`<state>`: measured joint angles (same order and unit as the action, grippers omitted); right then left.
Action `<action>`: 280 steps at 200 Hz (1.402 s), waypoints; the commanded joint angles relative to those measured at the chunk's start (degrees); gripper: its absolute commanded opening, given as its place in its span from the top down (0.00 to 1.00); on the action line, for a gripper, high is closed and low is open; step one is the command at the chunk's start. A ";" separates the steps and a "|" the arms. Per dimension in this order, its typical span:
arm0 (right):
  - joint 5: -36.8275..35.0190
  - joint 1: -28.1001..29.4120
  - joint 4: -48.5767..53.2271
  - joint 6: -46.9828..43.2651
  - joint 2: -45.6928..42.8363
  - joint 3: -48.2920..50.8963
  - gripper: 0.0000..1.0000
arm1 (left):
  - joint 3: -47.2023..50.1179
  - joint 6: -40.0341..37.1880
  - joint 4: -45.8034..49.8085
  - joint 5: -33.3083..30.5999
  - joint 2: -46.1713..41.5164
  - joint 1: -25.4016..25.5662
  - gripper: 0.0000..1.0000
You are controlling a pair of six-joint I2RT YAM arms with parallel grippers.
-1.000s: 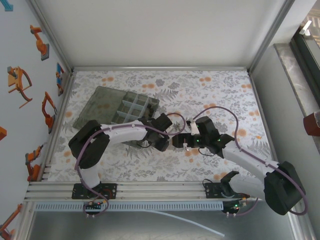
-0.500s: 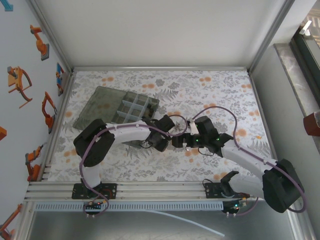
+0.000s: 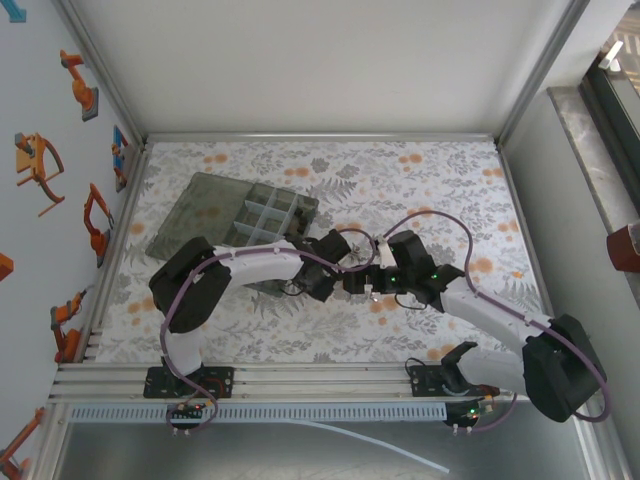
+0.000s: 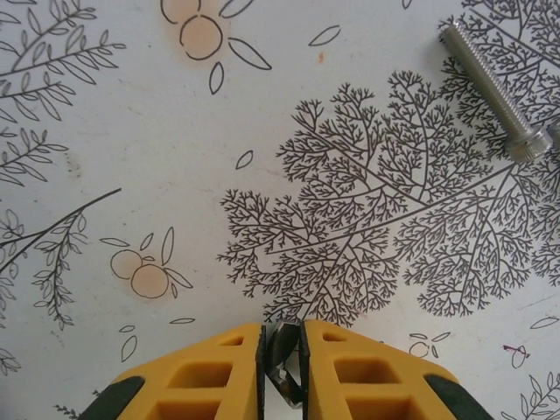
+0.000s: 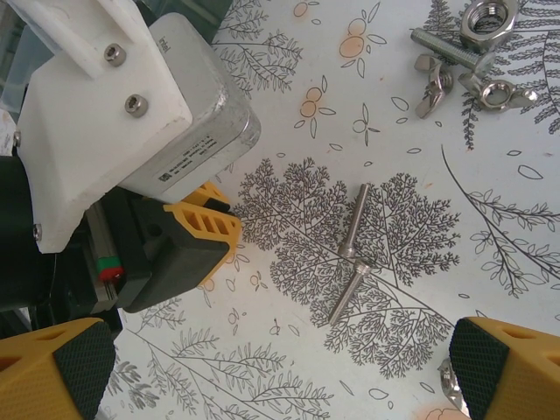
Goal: Sort the screws and nuts into containers
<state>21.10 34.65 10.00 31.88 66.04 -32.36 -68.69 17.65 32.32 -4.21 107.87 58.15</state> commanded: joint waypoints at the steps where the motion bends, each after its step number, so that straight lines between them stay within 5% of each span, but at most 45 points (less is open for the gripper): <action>1: -1.93 0.33 -0.37 -0.51 -1.26 -0.47 0.00 | -1.75 0.47 0.29 -1.95 -1.89 0.06 0.88; 44: -1.85 0.24 -1.71 -2.35 1.36 -3.72 0.01 | -2.79 -0.64 -2.51 -2.77 -8.33 -3.26 0.89; 154: 5.06 0.24 -6.18 -5.57 15.92 -17.49 0.00 | -0.98 1.06 2.55 -9.86 -13.27 -22.14 0.89; 280: 3.79 0.15 -5.53 -6.07 14.29 -15.89 0.00 | -2.86 2.38 6.32 -12.05 -8.13 -24.05 0.80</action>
<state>24.84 34.65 4.86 26.94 81.30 -48.60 -71.29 18.90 36.56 -14.98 100.51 34.39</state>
